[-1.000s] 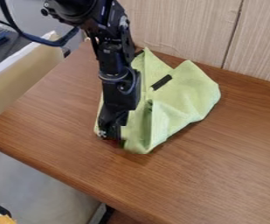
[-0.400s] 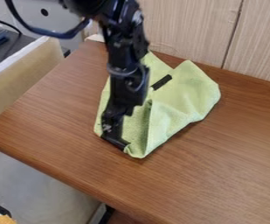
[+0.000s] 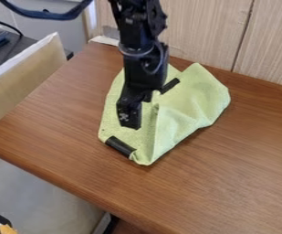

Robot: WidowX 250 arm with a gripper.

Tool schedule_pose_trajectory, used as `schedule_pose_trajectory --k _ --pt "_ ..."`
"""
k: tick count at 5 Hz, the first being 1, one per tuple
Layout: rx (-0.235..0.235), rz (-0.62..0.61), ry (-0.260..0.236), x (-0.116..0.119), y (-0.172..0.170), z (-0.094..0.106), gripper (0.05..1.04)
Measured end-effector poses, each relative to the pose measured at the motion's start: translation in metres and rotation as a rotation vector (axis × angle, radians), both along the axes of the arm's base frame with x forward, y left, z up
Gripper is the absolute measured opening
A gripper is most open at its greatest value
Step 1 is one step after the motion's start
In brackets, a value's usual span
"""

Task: Unfold the cloth from the bottom to the top

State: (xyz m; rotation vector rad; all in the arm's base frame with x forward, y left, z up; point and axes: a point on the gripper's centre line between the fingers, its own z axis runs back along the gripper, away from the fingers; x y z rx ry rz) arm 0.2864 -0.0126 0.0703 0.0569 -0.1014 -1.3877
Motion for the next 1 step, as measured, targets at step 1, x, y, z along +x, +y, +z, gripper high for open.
schedule_pose_trajectory --k 1 --pt "0.019 0.073 -0.053 0.0046 0.0042 0.0108 1.000"
